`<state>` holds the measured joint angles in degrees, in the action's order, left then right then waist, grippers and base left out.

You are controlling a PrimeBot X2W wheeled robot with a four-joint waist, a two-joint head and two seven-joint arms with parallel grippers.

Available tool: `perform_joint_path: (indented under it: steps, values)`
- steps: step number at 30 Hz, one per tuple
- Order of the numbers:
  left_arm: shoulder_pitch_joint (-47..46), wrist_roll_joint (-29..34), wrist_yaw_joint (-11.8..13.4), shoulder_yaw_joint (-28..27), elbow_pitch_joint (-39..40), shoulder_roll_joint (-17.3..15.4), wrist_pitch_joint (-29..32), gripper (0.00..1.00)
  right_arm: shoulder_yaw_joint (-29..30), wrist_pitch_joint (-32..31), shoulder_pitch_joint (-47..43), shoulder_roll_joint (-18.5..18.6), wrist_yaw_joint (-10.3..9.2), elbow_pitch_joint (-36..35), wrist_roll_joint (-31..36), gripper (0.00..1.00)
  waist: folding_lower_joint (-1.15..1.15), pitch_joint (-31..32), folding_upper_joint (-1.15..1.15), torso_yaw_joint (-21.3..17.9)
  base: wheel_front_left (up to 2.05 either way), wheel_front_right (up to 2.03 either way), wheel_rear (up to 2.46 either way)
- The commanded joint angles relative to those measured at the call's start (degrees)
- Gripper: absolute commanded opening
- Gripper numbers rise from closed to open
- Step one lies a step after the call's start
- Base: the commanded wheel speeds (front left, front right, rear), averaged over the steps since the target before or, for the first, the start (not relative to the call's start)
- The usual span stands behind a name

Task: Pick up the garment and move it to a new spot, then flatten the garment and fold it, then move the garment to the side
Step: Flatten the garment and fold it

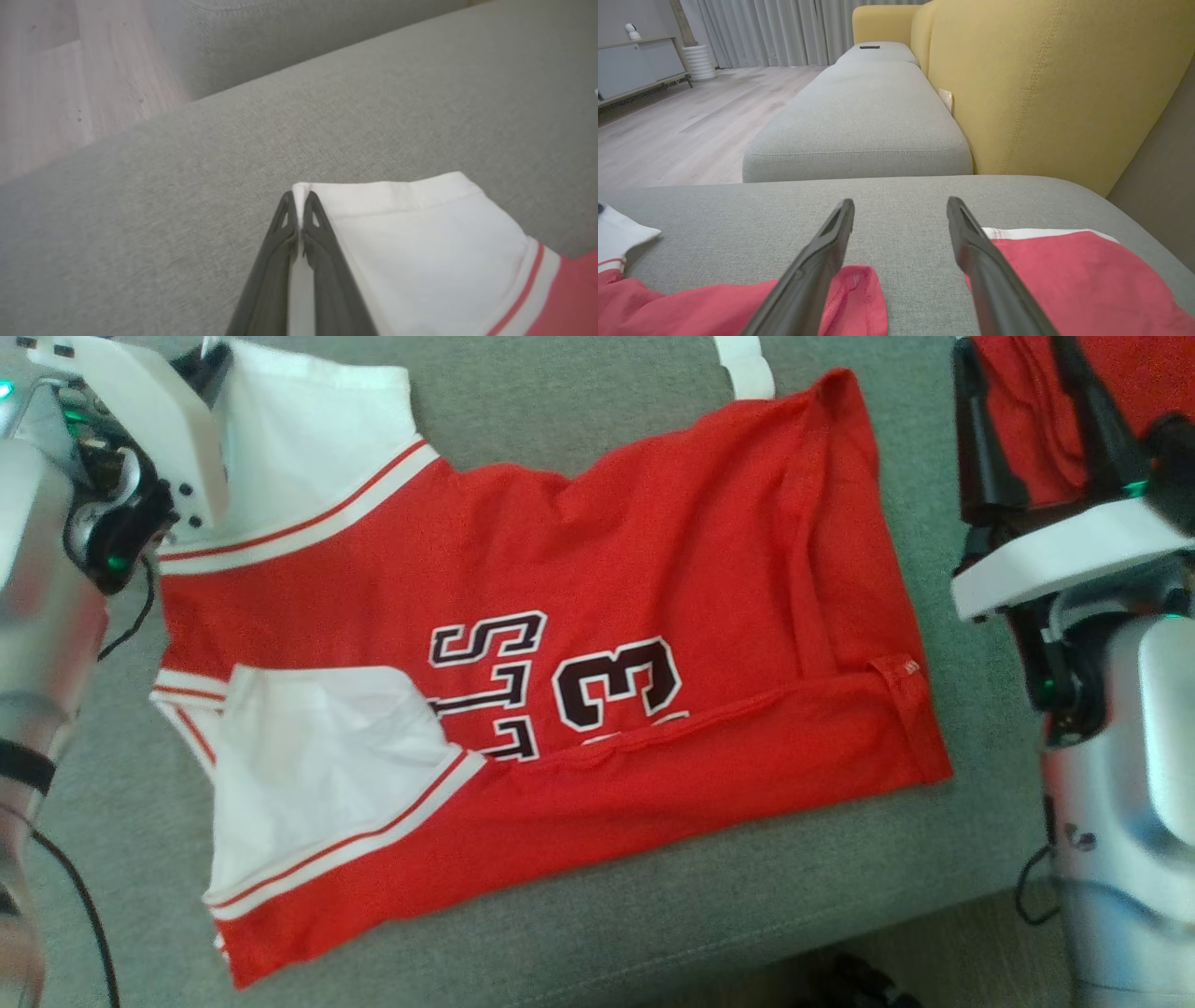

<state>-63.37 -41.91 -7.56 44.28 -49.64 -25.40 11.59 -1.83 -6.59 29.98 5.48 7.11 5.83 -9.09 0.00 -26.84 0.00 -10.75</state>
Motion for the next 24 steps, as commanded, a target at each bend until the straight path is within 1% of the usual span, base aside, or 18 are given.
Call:
perform_joint_path:
  steps: [1,5,8,12,16,20,24]
  values:
    - [-3.6,0.7,0.1,-1.9,0.8,-1.7,-3.6,0.00,-0.3,-0.5,1.2,1.0,0.37,-1.5,-0.3,1.00,0.00,1.5,0.00,1.6,0.00,0.00,0.00]
    - [-3.6,1.3,0.3,-2.4,0.7,0.2,-11.1,0.00,2.1,-1.0,2.0,1.0,0.37,0.2,-0.3,1.00,0.00,3.8,0.00,3.8,0.00,0.00,0.00]
    - [-2.6,1.6,0.3,-2.0,2.0,1.3,-14.3,0.00,2.6,-2.4,2.6,1.3,0.37,2.0,-0.6,1.00,0.00,5.1,0.00,5.8,0.00,0.00,0.00]
    - [-0.9,2.4,0.3,-0.7,5.3,2.1,-17.3,0.00,1.6,-4.6,3.3,3.3,0.37,5.0,-1.0,1.00,0.00,6.4,0.00,8.4,0.00,0.00,0.00]
    - [1.6,2.2,0.8,-0.2,9.4,2.6,-18.3,0.00,1.0,-7.4,4.2,5.4,0.37,9.7,-1.1,1.00,0.00,7.2,0.00,10.6,0.00,0.00,0.00]
    - [3.8,2.5,1.2,1.3,14.0,2.6,-16.9,0.00,-1.1,-10.5,5.2,8.1,0.37,15.5,-1.5,1.00,0.00,7.2,0.00,12.0,0.00,0.00,0.00]
    - [5.6,2.3,1.8,2.1,17.9,2.3,-15.6,0.00,-2.1,-11.3,6.9,9.5,0.37,21.0,-2.5,1.00,0.00,7.0,0.00,12.6,0.00,0.00,0.00]
